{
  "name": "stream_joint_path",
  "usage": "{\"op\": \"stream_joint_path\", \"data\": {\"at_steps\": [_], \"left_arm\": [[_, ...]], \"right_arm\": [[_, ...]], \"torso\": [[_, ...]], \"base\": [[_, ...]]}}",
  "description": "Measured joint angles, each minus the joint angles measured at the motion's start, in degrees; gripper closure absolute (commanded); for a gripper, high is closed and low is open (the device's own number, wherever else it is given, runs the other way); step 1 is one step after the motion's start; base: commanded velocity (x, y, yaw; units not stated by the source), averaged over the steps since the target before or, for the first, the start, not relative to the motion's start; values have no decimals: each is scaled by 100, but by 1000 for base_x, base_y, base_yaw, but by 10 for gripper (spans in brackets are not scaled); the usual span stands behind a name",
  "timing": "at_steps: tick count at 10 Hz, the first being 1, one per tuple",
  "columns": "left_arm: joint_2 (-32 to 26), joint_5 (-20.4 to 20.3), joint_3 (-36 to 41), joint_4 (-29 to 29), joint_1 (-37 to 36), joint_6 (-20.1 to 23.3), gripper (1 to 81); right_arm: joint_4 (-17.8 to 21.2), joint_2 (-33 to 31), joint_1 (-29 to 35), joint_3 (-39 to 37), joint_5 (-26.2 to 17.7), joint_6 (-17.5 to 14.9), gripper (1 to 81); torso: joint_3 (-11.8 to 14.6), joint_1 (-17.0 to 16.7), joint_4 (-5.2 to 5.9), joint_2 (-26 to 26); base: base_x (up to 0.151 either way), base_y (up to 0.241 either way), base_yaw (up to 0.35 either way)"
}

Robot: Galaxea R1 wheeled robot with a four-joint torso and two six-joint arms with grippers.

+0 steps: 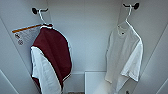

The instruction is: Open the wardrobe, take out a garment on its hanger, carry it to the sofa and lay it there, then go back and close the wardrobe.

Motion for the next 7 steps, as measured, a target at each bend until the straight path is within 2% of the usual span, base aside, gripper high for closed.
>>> {"op": "stream_joint_path", "data": {"at_steps": [4, 5, 7], "left_arm": [[6, 22, 0, 2, 39, 0, 10], [22, 24, 0, 2, 39, 0, 10], [45, 46, 0, 2, 17, 0, 10]], "right_arm": [[0, 13, -26, -52, -32, -1, 10], [0, 17, -1, -55, -28, 0, 10], [2, 20, -6, -55, 13, -1, 10]], "torso": [[0, -5, -26, -2], [0, -5, -120, -2], [0, -5, -458, -2]], "base": [[0, 0, 0], [0, 0, 0], [0, 0, 0]]}}
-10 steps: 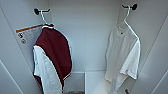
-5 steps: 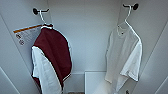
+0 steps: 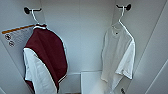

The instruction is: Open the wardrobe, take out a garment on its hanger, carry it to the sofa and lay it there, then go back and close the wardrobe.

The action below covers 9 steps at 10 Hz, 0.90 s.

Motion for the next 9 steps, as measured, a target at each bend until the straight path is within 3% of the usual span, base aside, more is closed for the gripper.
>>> {"op": "stream_joint_path", "data": {"at_steps": [3, 4, 7, 9], "left_arm": [[7, 24, 0, 4, -117, 7, 10], [7, 27, 0, 11, -185, 13, 10], [-116, 240, 129, 116, -425, 24, 10], [-417, 357, 625, 150, -588, 24, 10]], "right_arm": [[11, 24, -48, -1, 9, 1, 10], [16, 28, -66, -1, 9, 1, 10], [27, 24, -52, -4, 49, 0, 10], [27, 27, -74, -4, 135, 0, 10]], "torso": [[0, 0, -523, 0], [0, 0, -610, 0], [0, 0, -621, 0], [0, 0, -621, 0]], "base": [[0, 0, 0], [0, 0, 0], [0, 0, 0], [0, 0, 0]]}}
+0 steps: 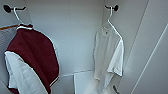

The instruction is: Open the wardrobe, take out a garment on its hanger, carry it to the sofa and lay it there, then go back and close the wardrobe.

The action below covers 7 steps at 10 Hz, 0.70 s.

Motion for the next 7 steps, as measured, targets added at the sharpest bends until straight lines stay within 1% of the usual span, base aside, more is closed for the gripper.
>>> {"op": "stream_joint_path", "data": {"at_steps": [2, 3, 5, 7], "left_arm": [[-251, 132, 629, 20, -375, 0, 10], [-297, 171, 802, 20, -670, -2, 10], [-389, 258, 877, 20, -1147, -6, 10], [-452, 586, 877, 20, -1499, -22, 10]], "right_arm": [[1, 1, -6, 2, 52, 1, 10], [1, 0, -6, 2, 62, 1, 10], [4, 0, -4, 2, 252, 1, 10], [6, 0, -6, 2, 258, 1, 10]], "torso": [[0, 0, 0, 0], [0, 0, 0, 0], [0, 2, 0, 0], [0, 2, 0, 0]], "base": [[0, 0, 0], [0, 0, 0], [0, 0, 0], [0, 0, 0]]}}
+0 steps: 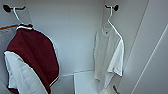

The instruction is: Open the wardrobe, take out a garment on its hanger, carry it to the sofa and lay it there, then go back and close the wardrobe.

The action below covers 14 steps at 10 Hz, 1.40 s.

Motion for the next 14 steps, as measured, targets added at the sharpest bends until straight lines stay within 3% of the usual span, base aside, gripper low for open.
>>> {"op": "stream_joint_path", "data": {"at_steps": [7, 14], "left_arm": [[-291, 850, 700, -17, -1123, -182, 10], [-1119, 1396, 1952, -17, -2247, -907, 10]], "right_arm": [[15, 4, 34, -43, 4, 16, 10], [17, 268, 52, -492, -46, 18, 10]], "torso": [[-4, 5, 0, 2], [-9, 9, 0, 4]], "base": [[0, 0, 0], [0, 0, 0]]}}
